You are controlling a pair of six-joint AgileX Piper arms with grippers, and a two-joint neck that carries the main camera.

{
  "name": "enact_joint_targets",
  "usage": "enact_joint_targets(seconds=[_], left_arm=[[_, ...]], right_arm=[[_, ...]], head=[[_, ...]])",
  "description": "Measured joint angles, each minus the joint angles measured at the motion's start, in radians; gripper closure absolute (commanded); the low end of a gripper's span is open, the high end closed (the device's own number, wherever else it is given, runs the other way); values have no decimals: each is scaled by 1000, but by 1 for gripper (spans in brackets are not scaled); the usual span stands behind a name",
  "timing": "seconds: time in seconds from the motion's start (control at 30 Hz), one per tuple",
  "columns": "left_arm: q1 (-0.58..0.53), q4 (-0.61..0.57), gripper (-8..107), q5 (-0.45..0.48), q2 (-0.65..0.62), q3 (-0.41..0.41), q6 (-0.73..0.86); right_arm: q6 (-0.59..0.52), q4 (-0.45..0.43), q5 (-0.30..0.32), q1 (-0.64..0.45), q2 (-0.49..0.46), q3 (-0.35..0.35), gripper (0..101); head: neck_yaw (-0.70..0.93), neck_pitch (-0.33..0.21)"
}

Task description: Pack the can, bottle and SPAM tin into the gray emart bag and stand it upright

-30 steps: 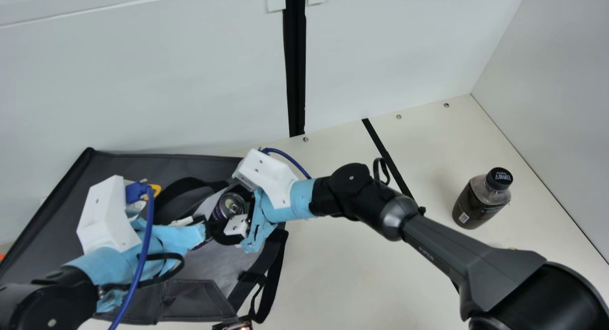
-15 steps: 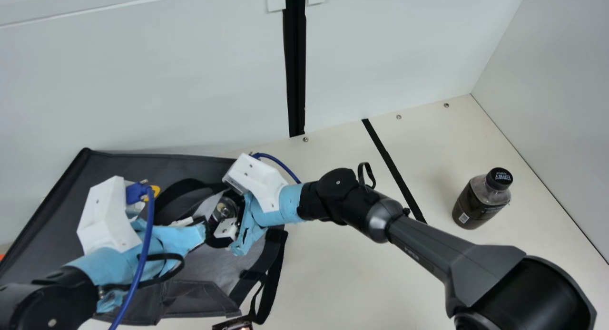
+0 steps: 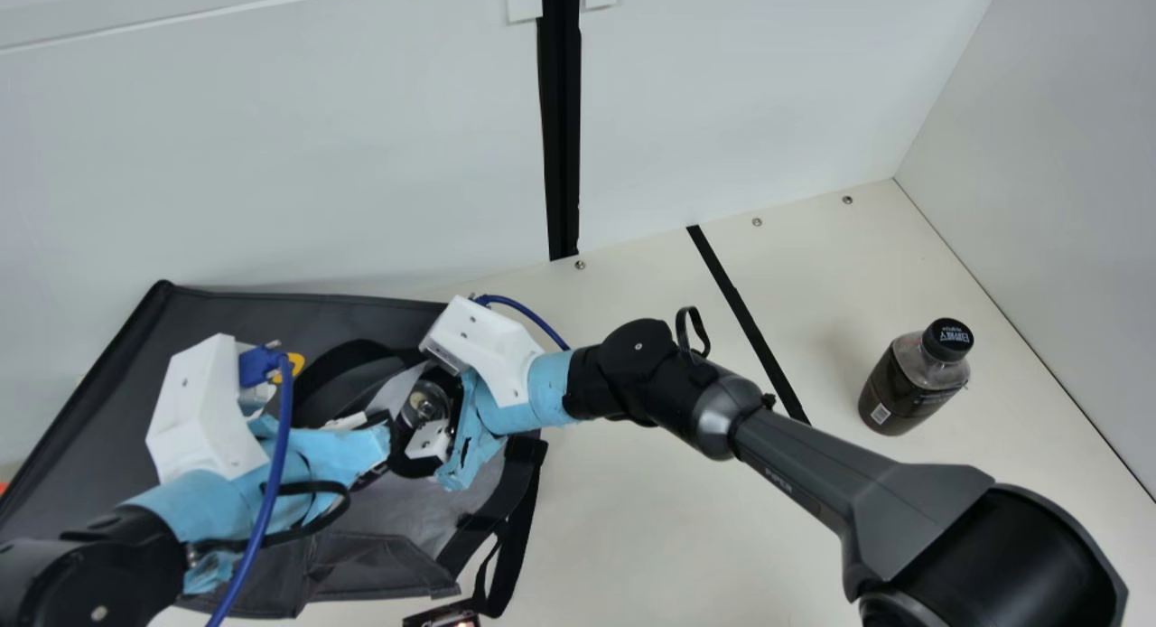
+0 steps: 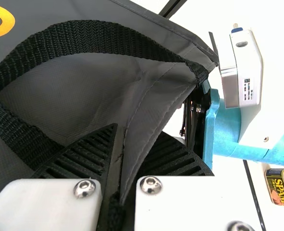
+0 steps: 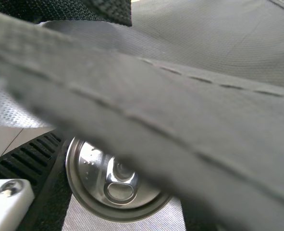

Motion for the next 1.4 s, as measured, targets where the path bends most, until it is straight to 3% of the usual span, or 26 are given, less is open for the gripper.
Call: enact_joint_targets(seconds=[0.27, 0.83, 1.4], left_arm=[[0, 0, 107, 0, 0, 0, 0], [0, 0, 107, 0, 0, 0, 0], [0, 0, 107, 0, 0, 0, 0]], right_arm=[[0, -14, 12, -8, 2, -1, 6], [20, -74, 52, -57, -51, 29, 6], [46, -156, 85, -160, -224, 132, 6]], head=[[-2, 0], [-2, 2], [0, 0]])
